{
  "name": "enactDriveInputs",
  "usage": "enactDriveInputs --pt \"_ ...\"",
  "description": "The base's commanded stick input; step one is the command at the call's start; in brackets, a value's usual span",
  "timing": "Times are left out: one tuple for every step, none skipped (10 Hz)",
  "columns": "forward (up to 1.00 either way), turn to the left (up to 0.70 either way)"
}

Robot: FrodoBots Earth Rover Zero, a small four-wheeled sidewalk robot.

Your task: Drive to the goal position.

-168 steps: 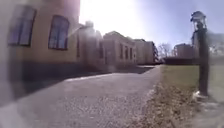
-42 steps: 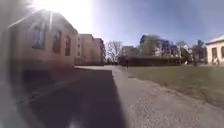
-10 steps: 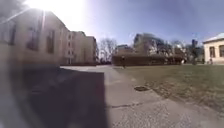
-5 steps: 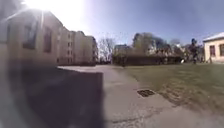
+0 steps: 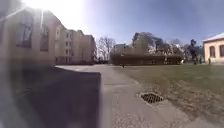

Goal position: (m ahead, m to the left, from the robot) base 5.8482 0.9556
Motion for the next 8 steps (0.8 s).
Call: enactDriveInputs --pt "0.85 0.0" --pt "0.85 0.0" --pt "0.85 0.0" --pt "0.85 0.0" --pt "0.85 0.0" --pt "0.85 0.0" --pt "0.85 0.0" --pt "0.85 0.0"
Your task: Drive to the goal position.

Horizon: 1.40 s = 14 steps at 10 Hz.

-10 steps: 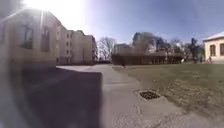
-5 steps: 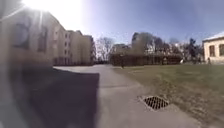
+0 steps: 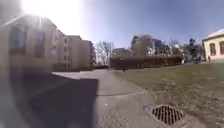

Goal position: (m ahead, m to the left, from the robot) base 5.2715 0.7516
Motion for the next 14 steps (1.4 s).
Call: enactDriveInputs --pt "0.85 0.0" --pt "0.85 0.0" --pt "0.85 0.0" --pt "0.85 0.0" --pt "0.85 0.0" --pt "0.85 0.0" --pt "0.85 0.0" --pt "0.85 0.0" --pt "0.85 0.0" --pt "0.85 0.0" --pt "0.85 0.0" --pt "0.85 0.0" --pt "0.85 0.0" --pt "0.85 0.0"
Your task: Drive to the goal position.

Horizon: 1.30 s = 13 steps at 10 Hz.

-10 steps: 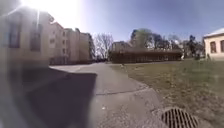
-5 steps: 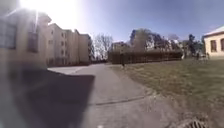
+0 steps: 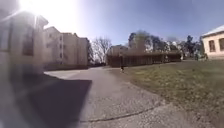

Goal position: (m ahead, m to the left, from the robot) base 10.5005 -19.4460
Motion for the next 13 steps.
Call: enactDriveInputs --pt "0.85 0.0" --pt "0.85 0.0" --pt "0.85 0.0" --pt "0.85 0.0" --pt "0.85 0.0" --pt "0.85 0.0" --pt "0.85 0.0" --pt "0.85 0.02" --pt "0.85 0.22" --pt "0.85 0.34" --pt "0.85 0.34" --pt "0.85 0.34" --pt "0.85 0.34"
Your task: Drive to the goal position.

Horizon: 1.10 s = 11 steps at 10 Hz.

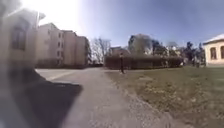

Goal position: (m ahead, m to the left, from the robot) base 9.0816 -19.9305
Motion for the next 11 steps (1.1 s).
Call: enactDriveInputs --pt "0.85 0.34" --pt "0.85 0.16" --pt "0.85 0.0" --pt "0.85 0.0" --pt "0.85 0.0" --pt "0.85 0.0" --pt "0.85 0.0" --pt "0.85 0.0" --pt "0.85 0.0" --pt "0.85 0.0" --pt "0.85 0.0"
